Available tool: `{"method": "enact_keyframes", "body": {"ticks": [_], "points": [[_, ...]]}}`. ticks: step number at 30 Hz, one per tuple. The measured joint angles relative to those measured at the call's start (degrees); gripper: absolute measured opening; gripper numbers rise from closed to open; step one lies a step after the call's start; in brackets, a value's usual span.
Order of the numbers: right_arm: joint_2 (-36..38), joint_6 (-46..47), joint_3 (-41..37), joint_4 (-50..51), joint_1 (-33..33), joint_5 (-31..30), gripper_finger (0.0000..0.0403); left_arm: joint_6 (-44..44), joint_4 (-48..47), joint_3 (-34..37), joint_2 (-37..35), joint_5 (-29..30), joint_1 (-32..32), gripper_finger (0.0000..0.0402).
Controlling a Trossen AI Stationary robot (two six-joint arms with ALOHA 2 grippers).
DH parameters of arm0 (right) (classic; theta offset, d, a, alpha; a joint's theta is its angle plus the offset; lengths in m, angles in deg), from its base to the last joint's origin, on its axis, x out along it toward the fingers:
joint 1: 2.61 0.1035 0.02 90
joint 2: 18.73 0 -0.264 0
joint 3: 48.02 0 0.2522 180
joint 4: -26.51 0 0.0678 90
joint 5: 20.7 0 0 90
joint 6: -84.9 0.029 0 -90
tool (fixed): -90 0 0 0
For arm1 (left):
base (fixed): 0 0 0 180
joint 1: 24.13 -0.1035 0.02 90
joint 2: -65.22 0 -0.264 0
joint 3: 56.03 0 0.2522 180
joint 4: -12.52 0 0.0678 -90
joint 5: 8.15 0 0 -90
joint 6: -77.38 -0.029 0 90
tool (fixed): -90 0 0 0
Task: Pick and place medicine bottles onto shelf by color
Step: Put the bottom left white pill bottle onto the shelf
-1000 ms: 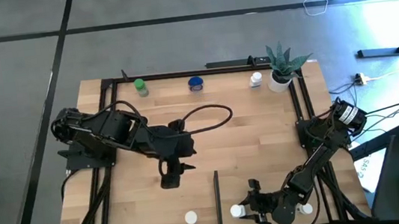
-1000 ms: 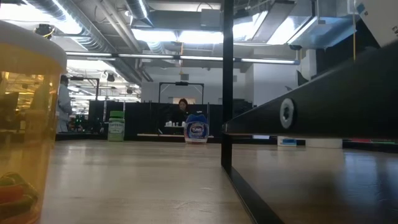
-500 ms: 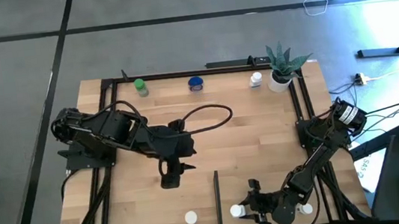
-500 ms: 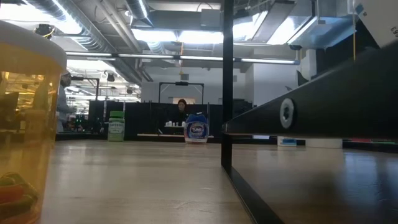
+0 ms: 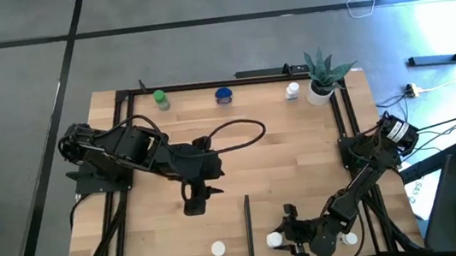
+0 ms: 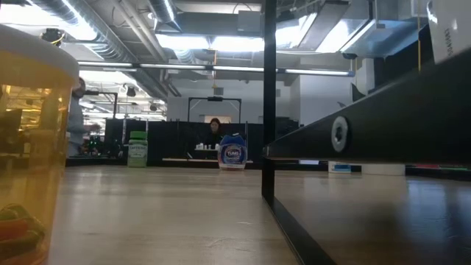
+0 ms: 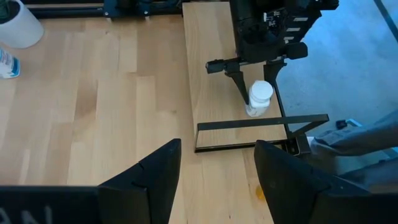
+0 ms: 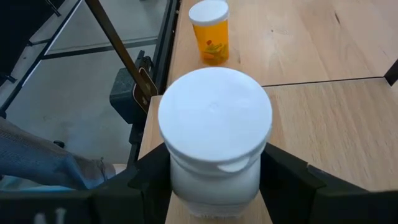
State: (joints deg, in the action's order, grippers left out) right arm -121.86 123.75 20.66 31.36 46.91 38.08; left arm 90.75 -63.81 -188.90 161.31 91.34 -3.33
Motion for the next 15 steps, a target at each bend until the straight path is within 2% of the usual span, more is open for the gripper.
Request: {"method": "enact_keyframes", "body": {"ticks": [15], "points": [[1.5,1.0,0.0,-0.3,0.0,0.3,0.0209,0.0,0.0,0.0,0.0,0.0,0.0,0.0198]]}}
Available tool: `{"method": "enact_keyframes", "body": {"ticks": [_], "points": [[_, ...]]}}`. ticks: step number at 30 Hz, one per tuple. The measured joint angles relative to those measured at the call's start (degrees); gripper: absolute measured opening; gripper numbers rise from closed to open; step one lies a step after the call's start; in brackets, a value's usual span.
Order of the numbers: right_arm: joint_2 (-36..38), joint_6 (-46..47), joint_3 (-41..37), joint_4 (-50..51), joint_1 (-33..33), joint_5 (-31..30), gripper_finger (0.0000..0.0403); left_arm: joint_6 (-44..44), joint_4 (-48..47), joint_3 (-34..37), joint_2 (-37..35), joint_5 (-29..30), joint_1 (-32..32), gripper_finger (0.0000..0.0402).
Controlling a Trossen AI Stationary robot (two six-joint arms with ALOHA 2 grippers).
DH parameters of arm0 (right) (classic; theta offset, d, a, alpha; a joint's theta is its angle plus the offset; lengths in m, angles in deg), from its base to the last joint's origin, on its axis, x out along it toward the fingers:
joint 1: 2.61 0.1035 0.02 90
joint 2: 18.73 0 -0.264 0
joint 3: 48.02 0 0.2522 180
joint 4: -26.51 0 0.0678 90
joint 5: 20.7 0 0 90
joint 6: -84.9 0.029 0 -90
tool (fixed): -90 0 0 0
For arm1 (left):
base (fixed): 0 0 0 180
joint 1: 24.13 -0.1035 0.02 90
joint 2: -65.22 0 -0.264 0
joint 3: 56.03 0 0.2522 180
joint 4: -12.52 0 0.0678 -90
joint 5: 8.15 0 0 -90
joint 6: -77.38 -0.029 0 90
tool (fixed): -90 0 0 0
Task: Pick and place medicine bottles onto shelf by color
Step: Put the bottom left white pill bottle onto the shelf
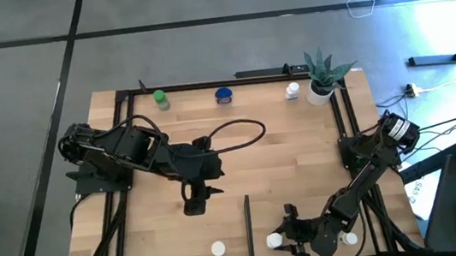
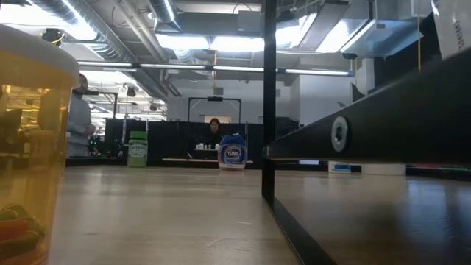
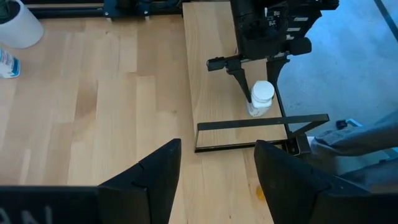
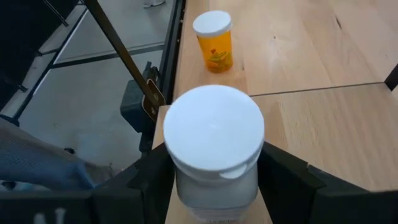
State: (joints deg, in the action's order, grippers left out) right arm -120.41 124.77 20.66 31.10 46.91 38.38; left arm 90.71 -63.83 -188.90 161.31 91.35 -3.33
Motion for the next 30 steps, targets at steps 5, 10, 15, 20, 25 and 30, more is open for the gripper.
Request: {"method": "enact_keyframes", "body": {"ticks": [5,10,15,20,25,30], "points": [[0.2,0.5,0.0,0.0,0.0,2.0,0.0209,-0.4,0.0,0.0,0.0,0.0,0.0,0.0198],[0.2,1.7,0.0,0.1,0.0,2.6,0.0209,-0.4,0.0,0.0,0.0,0.0,0.0,0.0198],[0.2,1.7,0.0,0.2,0.0,3.8,0.0209,-0.4,0.0,0.0,0.0,0.0,0.0,0.0198],[0.2,2.5,0.0,0.3,0.0,3.7,0.0209,-0.4,0.0,0.0,0.0,0.0,0.0,0.0198],[0.2,0.3,0.0,0.5,0.0,3.6,0.0208,-0.4,0.0,0.0,0.0,0.0,0.0,0.0198],[0.2,0.1,0.0,0.6,-0.3,3.6,0.0199,-0.4,0.0,0.0,0.0,0.0,0.0,0.0198]]}}
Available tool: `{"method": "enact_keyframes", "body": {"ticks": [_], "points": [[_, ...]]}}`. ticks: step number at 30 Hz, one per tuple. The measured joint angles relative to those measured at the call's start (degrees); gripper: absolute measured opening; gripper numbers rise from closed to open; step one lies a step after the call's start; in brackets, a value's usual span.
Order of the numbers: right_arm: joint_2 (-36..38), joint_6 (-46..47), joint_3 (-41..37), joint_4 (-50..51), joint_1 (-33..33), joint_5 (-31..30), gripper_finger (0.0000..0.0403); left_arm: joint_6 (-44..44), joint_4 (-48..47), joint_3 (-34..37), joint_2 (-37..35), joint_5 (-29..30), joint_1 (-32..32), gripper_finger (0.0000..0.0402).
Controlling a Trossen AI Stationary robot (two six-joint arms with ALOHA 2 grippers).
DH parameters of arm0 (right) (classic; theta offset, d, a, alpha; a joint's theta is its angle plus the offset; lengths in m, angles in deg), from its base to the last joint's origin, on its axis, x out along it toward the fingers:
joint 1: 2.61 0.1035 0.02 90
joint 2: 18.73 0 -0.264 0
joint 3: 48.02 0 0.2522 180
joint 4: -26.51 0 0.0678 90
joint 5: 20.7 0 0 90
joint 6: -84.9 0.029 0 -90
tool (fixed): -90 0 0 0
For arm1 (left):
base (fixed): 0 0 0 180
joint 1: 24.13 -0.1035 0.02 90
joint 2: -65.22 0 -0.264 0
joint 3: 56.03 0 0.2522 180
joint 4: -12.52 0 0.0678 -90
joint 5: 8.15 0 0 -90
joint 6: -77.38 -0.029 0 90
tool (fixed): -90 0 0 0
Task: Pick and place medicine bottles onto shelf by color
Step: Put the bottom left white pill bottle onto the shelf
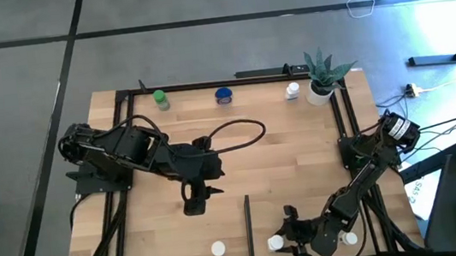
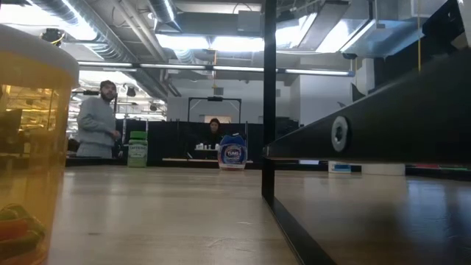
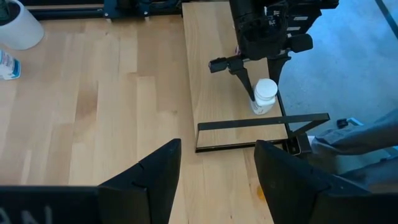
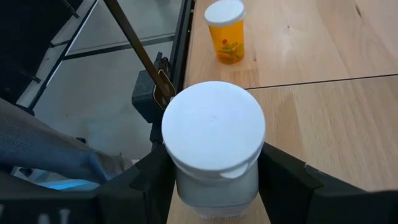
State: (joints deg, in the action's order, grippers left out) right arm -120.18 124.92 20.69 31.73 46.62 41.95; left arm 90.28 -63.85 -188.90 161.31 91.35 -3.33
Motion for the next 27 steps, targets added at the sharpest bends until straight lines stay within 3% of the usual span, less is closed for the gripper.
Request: {"method": "enact_keyframes", "body": {"ticks": [12,22,27], "points": [[0.0,-4.3,0.1,0.5,-0.7,0.0,0.0217,0.0,0.0,0.0,0.0,0.0,0.0,0.0198],[0.0,-2.7,0.1,0.3,-0.7,0.5,0.0189,0.0,0.0,0.0,0.0,0.0,0.0,0.0198],[0.0,-2.8,0.1,0.3,-0.8,0.4,0.0203,0.0,0.0,0.0,0.0,0.0,0.0,0.0198]]}}
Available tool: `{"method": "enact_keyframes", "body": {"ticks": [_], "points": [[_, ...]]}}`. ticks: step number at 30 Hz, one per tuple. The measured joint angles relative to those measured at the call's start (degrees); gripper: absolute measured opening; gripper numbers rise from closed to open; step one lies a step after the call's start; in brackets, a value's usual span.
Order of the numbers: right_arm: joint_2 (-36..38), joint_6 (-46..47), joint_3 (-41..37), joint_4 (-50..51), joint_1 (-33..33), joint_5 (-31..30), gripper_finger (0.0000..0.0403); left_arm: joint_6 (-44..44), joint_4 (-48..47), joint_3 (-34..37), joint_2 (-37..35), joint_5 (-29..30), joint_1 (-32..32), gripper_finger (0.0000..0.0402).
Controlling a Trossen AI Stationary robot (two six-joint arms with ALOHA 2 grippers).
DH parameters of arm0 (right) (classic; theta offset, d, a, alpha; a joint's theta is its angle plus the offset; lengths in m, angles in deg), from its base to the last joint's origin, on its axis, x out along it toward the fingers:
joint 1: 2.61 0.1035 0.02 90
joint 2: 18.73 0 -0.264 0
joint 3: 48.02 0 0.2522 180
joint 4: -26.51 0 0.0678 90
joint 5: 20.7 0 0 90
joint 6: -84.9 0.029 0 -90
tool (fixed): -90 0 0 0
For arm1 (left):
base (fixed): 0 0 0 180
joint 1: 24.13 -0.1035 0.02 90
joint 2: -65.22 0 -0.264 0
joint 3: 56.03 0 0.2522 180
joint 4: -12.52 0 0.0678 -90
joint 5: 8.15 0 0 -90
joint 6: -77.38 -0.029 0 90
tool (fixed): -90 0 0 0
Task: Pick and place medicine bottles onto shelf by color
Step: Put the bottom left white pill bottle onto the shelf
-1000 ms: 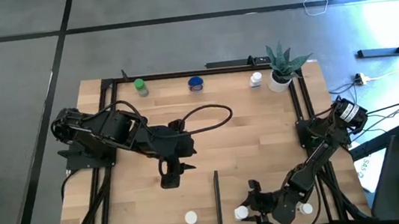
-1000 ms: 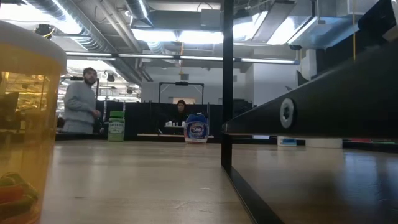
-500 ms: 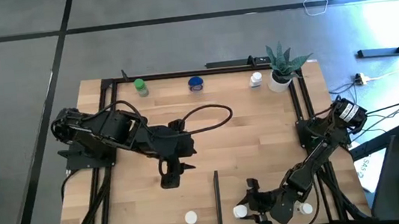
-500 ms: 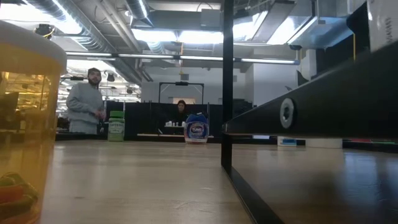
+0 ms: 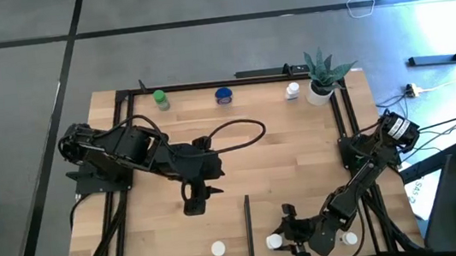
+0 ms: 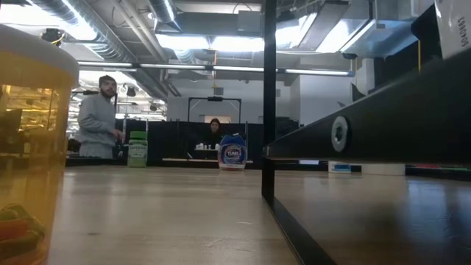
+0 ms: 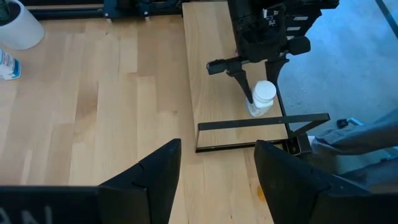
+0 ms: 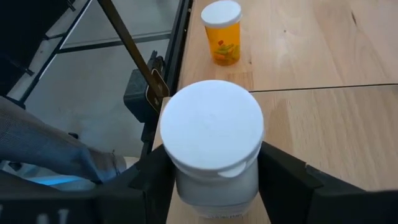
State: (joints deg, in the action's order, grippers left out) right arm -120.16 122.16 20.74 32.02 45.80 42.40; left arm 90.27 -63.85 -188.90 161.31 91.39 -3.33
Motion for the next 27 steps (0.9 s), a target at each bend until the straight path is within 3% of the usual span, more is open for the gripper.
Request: {"method": "enact_keyframes", "body": {"ticks": [6,27], "points": [[0.0,-0.2,0.0,0.2,-0.3,0.0,0.0228,0.0,0.0,0.0,0.0,0.0,0.0,0.0198],[1.2,-1.5,-0.1,0.4,-0.3,1.6,0.0219,0.0,0.0,0.0,0.0,0.1,0.0,0.0198]]}}
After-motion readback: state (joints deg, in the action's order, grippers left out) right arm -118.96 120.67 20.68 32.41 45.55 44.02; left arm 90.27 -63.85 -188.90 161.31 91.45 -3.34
